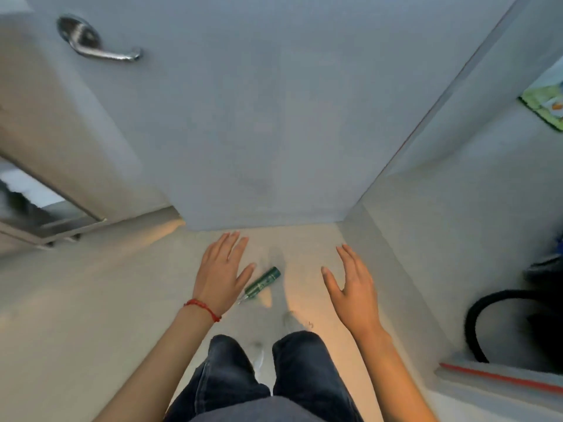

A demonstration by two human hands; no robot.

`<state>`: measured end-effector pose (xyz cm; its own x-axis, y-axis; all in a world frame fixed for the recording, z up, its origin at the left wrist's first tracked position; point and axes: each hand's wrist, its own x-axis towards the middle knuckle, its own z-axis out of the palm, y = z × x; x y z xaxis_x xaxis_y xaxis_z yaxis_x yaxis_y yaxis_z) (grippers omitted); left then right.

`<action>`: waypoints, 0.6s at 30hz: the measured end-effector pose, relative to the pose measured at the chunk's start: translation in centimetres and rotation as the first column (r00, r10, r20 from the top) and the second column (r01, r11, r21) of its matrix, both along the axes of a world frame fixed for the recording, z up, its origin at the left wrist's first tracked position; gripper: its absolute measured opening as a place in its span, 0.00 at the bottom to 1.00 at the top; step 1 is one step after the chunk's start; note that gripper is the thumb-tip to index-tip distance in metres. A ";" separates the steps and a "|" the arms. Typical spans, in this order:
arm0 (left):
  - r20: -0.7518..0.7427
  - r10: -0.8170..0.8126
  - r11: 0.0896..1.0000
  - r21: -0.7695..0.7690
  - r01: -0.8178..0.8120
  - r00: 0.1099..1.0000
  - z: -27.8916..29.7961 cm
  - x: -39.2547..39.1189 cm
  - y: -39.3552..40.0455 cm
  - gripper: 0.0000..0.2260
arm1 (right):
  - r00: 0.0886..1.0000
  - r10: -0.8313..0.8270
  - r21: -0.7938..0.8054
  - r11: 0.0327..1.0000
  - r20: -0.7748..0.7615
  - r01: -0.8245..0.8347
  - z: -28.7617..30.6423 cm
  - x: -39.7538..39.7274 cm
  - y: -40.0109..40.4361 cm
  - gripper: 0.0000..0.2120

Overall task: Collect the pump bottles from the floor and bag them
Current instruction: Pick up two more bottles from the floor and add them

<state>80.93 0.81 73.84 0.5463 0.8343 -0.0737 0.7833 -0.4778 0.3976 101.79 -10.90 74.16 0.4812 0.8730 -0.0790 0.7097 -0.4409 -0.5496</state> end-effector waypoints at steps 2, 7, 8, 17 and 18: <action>-0.007 0.126 0.992 -0.009 -0.126 0.992 0.1 0.2 0.2 0.30 | 0.992 0.123 0.004 0.992 -0.026 -0.123 -0.3 1.4 3.2 0.24; -0.003 0.476 0.878 -0.054 -0.475 0.880 0.1 0.3 -1.6 0.34 | 0.865 0.497 -0.023 0.866 -0.061 -0.499 -1.1 3.8 10.0 0.25; -0.001 0.539 0.840 -0.070 -0.538 0.842 -0.1 0.4 -2.2 0.34 | 0.831 0.554 -0.025 0.831 -0.059 -0.556 -1.3 4.0 11.1 0.25; -0.077 0.820 0.548 -0.177 -0.818 0.567 -5.1 0.2 -8.8 0.26 | 0.543 0.830 -0.071 0.538 -0.129 -0.840 -6.5 0.5 15.9 0.24; -0.096 0.827 0.531 -0.189 -0.826 0.554 -5.9 0.1 -9.2 0.26 | 0.524 0.838 -0.077 0.519 -0.152 -0.851 -7.5 0.0 16.0 0.24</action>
<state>81.02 -8.36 67.96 -0.3789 0.8815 -0.2819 0.7867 0.4672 0.4034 101.75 5.14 66.67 -0.4923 0.8427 -0.2181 0.7394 0.2726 -0.6156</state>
